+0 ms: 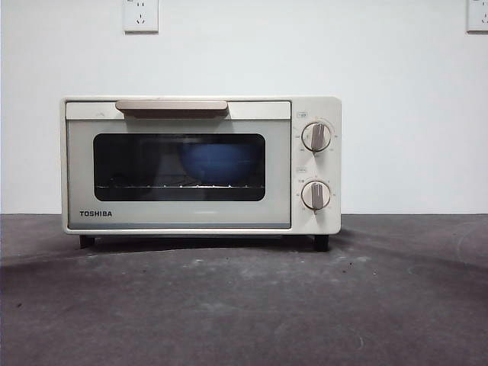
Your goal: Place pumpkin in the steamer
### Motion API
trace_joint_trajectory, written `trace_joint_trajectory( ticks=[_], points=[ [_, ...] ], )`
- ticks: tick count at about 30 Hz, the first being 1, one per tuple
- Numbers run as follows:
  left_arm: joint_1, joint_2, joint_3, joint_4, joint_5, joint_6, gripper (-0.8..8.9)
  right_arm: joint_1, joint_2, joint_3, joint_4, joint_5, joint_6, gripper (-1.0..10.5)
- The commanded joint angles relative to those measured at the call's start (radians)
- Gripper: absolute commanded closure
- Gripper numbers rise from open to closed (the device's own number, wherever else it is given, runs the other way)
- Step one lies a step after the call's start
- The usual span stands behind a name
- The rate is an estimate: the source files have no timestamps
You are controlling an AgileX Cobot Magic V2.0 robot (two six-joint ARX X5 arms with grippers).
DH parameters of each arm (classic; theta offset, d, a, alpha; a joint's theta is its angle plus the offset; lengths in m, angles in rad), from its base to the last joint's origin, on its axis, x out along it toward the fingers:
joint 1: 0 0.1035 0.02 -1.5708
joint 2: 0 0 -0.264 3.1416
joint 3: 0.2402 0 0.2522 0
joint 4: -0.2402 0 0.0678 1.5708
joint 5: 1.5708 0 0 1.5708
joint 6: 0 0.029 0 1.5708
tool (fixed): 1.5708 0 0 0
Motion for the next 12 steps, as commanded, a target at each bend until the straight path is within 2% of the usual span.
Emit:
trace_joint_trajectory(
  ticks=[1,5,12],
  points=[
    [-0.003,-0.024,0.017,-0.035,-0.002,0.037,7.99,0.010,0.006,0.004,0.016,0.014,0.010,8.0],
    [-0.003,-0.057,0.017,-0.076,-0.002,0.041,7.98,0.010,0.006,0.004,0.016,0.047,0.010,8.0],
    [-0.003,-0.067,0.017,-0.081,-0.002,0.041,7.98,0.010,0.006,0.004,0.015,0.048,0.010,8.0]
  ],
)
